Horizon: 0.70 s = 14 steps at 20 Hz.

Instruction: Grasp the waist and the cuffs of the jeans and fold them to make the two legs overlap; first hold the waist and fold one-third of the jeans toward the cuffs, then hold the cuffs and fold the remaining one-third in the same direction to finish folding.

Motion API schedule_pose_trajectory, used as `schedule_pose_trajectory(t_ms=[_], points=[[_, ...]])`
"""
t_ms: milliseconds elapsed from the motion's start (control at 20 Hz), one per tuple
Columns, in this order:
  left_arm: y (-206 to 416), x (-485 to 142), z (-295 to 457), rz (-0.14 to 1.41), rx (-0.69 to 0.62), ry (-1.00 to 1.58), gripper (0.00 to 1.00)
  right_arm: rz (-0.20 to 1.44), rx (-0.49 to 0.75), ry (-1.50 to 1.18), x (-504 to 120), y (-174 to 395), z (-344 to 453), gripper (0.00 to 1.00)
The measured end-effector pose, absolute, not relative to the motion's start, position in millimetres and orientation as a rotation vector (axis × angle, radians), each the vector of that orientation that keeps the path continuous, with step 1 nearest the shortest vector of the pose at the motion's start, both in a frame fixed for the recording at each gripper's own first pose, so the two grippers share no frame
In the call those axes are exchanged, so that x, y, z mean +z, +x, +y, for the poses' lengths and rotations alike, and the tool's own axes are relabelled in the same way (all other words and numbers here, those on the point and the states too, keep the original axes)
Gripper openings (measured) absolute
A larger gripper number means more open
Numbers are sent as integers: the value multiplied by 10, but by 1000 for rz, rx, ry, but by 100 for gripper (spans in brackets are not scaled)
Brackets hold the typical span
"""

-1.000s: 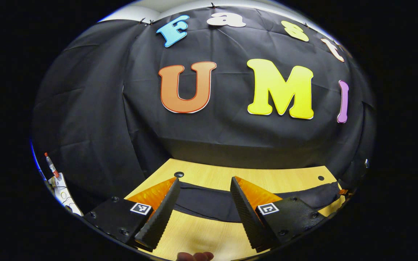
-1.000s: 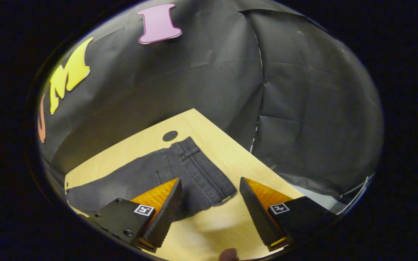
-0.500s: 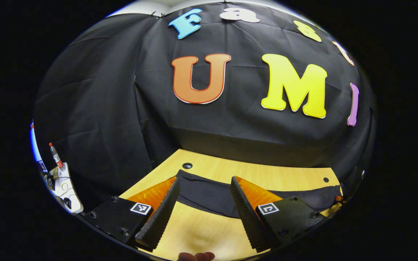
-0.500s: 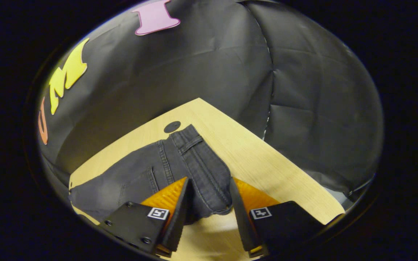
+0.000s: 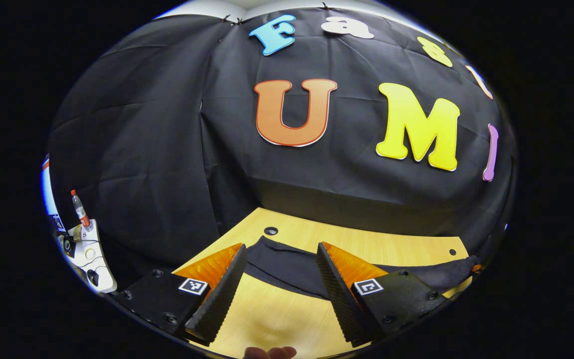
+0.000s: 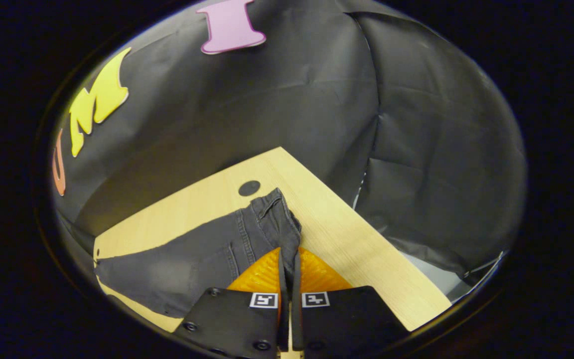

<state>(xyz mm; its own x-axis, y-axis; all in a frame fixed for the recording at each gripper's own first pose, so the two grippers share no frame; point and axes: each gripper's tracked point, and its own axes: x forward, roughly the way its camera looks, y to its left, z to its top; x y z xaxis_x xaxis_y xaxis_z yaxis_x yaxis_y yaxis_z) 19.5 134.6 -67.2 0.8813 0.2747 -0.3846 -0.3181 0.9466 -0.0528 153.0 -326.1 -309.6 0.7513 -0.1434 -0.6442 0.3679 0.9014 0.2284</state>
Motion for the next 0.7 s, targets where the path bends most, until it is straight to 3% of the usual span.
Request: schedule_pose_trajectory(t_ms=[250, 350, 700], points=[[91, -667, 1715, 333, 328, -133, 91, 511, -166, 249, -1764, 1524, -2419, 3], [46, -656, 1906, 312, 327, -149, 91, 471, -61, 206, -1211, 1354, -1821, 3], [-205, -516, 2486, 249, 344, -132, 91, 479, 197, 144, -1289, 1491, 467, 3]])
